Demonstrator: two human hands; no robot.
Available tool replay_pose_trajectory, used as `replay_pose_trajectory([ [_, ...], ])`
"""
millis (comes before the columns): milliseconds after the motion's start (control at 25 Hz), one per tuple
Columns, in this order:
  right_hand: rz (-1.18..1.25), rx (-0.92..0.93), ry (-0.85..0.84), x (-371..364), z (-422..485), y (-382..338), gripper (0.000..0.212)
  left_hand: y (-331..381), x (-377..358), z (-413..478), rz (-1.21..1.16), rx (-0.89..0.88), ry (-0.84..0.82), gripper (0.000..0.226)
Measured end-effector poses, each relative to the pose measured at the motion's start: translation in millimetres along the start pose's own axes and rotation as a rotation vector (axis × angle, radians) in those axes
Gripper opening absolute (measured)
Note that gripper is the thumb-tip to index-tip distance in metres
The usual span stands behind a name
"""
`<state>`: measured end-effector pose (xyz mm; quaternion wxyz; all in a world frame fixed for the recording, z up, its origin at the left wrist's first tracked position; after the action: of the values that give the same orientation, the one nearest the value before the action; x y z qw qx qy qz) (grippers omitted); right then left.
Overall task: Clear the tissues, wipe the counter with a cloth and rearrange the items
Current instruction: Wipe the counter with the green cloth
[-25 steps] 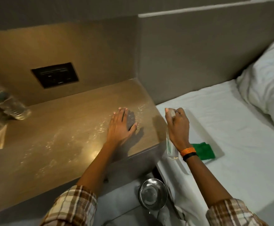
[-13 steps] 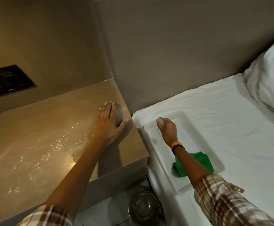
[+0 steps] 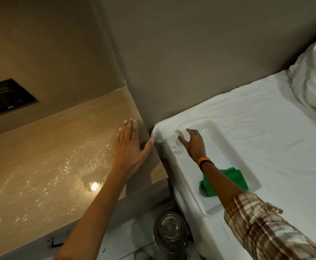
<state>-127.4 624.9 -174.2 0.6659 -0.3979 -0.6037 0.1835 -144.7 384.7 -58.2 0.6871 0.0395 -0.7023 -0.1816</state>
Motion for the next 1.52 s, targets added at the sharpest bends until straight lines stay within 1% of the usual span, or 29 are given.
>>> replay_pose_trajectory([
  [120,-0.153,0.087,0.054,24.5,-39.7,13.4,0.057,46.1,-10.4,-27.1,-0.045,-0.038,0.023,0.084],
  [200,-0.280,0.075,0.053,41.0,-72.4,38.0,0.056,87.5,-31.1,-46.2,-0.089,-0.098,-0.003,0.082],
  [280,-0.351,-0.022,0.000,54.8,-102.9,74.5,0.057,122.1,-68.1,-59.8,-0.123,-0.152,-0.140,0.075],
  [360,-0.368,-0.155,-0.068,65.8,-123.3,117.6,0.057,142.6,-119.4,-67.5,-0.066,-0.205,-0.323,0.066],
  [480,-0.327,-0.298,-0.166,71.5,-132.7,172.6,0.054,147.5,-199.2,-69.2,0.021,-0.209,-0.541,0.055],
  [560,-0.321,-0.352,-0.198,64.7,-127.3,208.4,0.056,148.5,-252.7,-64.3,0.028,-0.177,-0.624,0.049],
  [600,-0.332,-0.372,-0.211,58.9,-122.8,223.9,0.058,149.0,-276.4,-61.8,0.015,-0.150,-0.658,0.050],
  [680,-0.406,-0.391,-0.229,45.6,-113.8,246.9,0.062,148.5,-316.6,-61.1,-0.036,-0.087,-0.694,0.059],
  [760,-0.471,-0.390,-0.183,35.8,-109.5,255.6,0.063,146.8,-339.5,-64.9,-0.072,-0.059,-0.674,0.065],
  [800,-0.464,-0.400,-0.151,31.9,-107.7,257.5,0.060,145.7,-347.8,-66.9,-0.095,-0.048,-0.670,0.060],
  [840,-0.445,-0.407,-0.129,29.9,-104.6,257.7,0.055,145.2,-351.9,-66.9,-0.125,-0.036,-0.676,0.051],
  [920,-0.374,-0.401,-0.090,31.9,-103.1,249.1,0.038,145.0,-345.7,-65.5,-0.165,0.007,-0.696,0.032],
  [1000,-0.191,-0.395,0.013,43.6,-106.1,223.3,0.027,145.2,-317.2,-62.7,-0.207,0.051,-0.675,0.026],
  [1040,-0.073,-0.391,0.084,52.4,-108.9,202.7,0.024,146.7,-293.7,-61.7,-0.226,0.041,-0.634,0.025],
  [1120,0.109,-0.383,0.228,72.8,-113.9,159.3,0.018,153.7,-240.3,-60.3,-0.221,-0.050,-0.496,0.022],
  [1160,0.157,-0.370,0.286,85.5,-115.3,131.9,0.016,156.0,-207.9,-58.9,-0.217,-0.103,-0.411,0.020],
  [1240,0.240,-0.316,0.357,109.3,-117.7,70.8,0.021,154.6,-138.9,-57.1,-0.248,-0.175,-0.263,0.019],
  [1320,0.340,-0.201,0.366,122.5,-118.1,10.1,0.026,138.6,-74.1,-58.0,-0.324,-0.155,-0.179,0.018],
  [1400,0.353,-0.085,0.290,121.5,-114.4,-46.0,0.030,105.4,-23.8,-63.1,-0.426,-0.067,-0.101,0.018],
  [1440,0.300,-0.030,0.238,115.3,-110.5,-69.0,0.034,85.4,-5.8,-67.7,-0.464,-0.016,-0.049,0.019],
  [1520,0.096,0.091,0.137,89.1,-101.4,-121.0,0.040,34.7,25.5,-80.9,-0.490,0.076,0.074,0.021],
])
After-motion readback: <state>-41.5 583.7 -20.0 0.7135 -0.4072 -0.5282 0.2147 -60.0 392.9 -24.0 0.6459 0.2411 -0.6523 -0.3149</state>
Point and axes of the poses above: each hand's wrist, its own z-axis towards the middle knuckle, its own x-axis out of the back of the hand, y = z × x, the point moved 1 cm from there along z, towards the middle knuckle, and after that the axes turned 11 degrees about x, right-handed, at the moved point
